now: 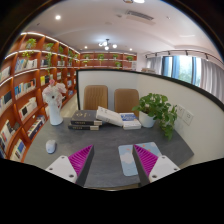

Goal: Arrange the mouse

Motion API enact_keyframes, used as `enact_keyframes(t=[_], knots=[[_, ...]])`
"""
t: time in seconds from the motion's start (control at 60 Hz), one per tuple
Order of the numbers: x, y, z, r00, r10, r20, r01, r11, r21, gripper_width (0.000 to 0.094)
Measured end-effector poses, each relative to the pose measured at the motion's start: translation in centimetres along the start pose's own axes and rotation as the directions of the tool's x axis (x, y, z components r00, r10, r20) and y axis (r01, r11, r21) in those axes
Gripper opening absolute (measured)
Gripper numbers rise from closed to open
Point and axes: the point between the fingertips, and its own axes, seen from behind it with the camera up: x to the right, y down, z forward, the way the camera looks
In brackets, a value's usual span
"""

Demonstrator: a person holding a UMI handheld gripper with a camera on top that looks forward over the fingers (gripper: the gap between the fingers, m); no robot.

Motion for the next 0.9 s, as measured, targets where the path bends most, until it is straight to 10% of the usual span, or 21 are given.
enact_keyframes(t=[0.5, 0.9], knots=[[-21.3, 19.1, 5.5, 0.984, -0.003, 0.178, 0.053, 0.960, -0.274, 0.0762], [-37.2, 16.8, 17.0, 0.962, -0.005, 0.273, 0.095, 0.943, -0.319, 0.0770]])
